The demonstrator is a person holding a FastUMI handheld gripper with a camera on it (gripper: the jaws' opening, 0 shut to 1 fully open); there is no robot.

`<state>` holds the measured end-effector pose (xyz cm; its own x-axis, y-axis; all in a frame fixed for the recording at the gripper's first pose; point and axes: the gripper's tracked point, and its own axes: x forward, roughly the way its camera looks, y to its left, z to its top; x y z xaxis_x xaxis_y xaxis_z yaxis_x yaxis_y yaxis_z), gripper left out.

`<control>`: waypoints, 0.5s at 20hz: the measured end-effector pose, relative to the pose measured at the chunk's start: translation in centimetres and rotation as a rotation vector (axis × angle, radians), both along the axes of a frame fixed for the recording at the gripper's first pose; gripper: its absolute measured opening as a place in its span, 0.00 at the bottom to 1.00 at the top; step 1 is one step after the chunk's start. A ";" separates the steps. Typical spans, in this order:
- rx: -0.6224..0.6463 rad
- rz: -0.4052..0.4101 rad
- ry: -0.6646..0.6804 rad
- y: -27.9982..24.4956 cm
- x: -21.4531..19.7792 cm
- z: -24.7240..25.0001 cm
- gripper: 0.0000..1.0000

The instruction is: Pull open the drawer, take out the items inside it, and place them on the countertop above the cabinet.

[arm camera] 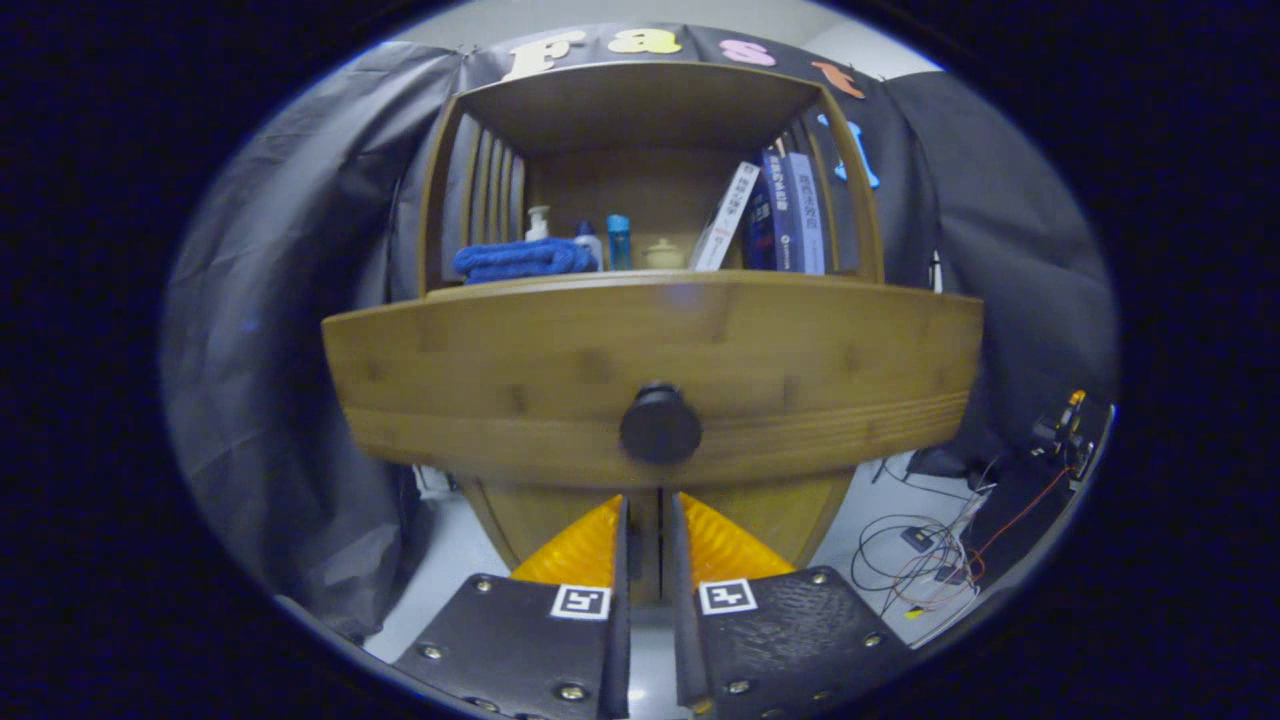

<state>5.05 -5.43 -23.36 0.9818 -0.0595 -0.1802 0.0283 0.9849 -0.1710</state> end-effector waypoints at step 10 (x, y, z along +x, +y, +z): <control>0.102 -0.057 -0.116 -2.3 -0.3 6.6 0.59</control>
<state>4.71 -7.69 -16.72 0.9919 -0.1030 -0.0740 0.0984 0.9932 -0.0629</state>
